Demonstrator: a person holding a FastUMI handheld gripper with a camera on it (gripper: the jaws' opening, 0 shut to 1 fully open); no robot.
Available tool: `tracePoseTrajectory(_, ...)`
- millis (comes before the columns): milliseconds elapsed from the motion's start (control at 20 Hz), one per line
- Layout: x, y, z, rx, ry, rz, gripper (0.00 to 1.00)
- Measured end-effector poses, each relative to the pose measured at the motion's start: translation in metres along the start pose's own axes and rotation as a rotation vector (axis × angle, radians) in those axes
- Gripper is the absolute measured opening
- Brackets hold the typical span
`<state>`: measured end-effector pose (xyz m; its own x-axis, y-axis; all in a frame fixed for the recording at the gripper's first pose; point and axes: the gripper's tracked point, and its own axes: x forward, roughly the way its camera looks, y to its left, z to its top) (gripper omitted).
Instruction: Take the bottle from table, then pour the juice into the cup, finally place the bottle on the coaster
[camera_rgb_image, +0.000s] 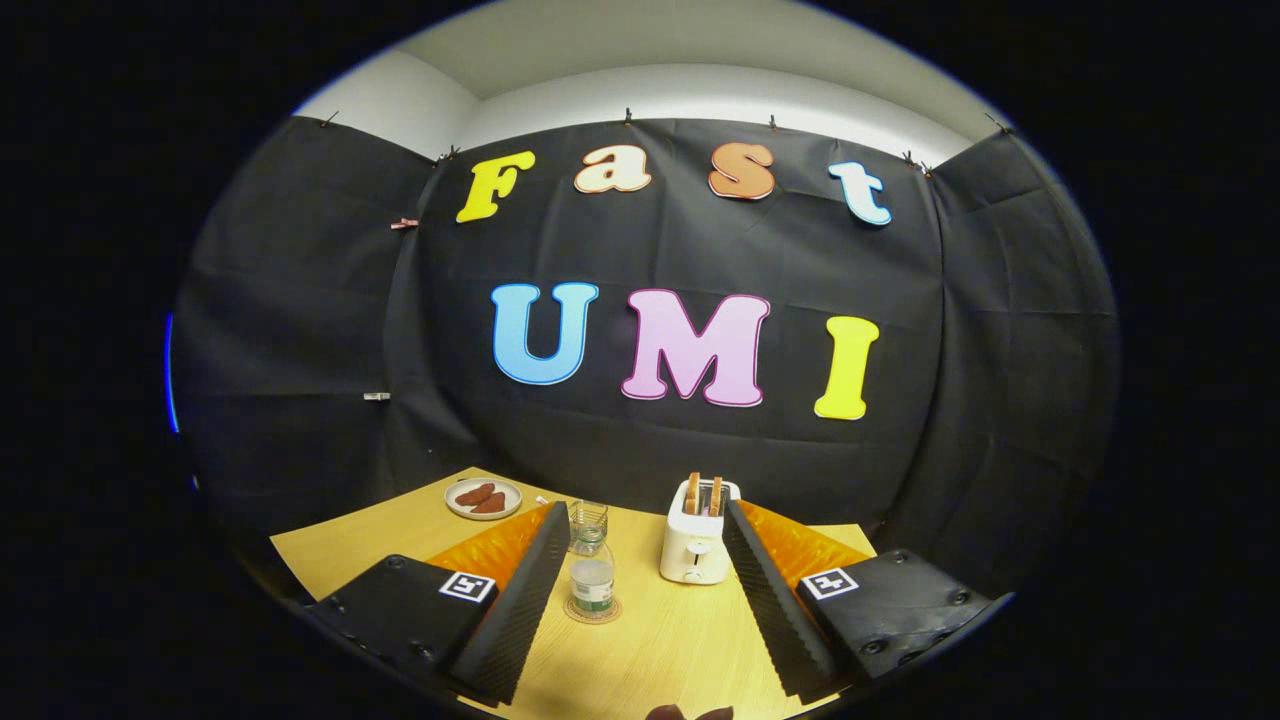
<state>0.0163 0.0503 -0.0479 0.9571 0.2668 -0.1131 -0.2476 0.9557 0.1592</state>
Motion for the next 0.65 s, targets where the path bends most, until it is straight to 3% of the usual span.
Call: tracePoseTrajectory(650, -0.012, -0.007, 0.005, 0.008, 0.005, -0.033, 0.97)
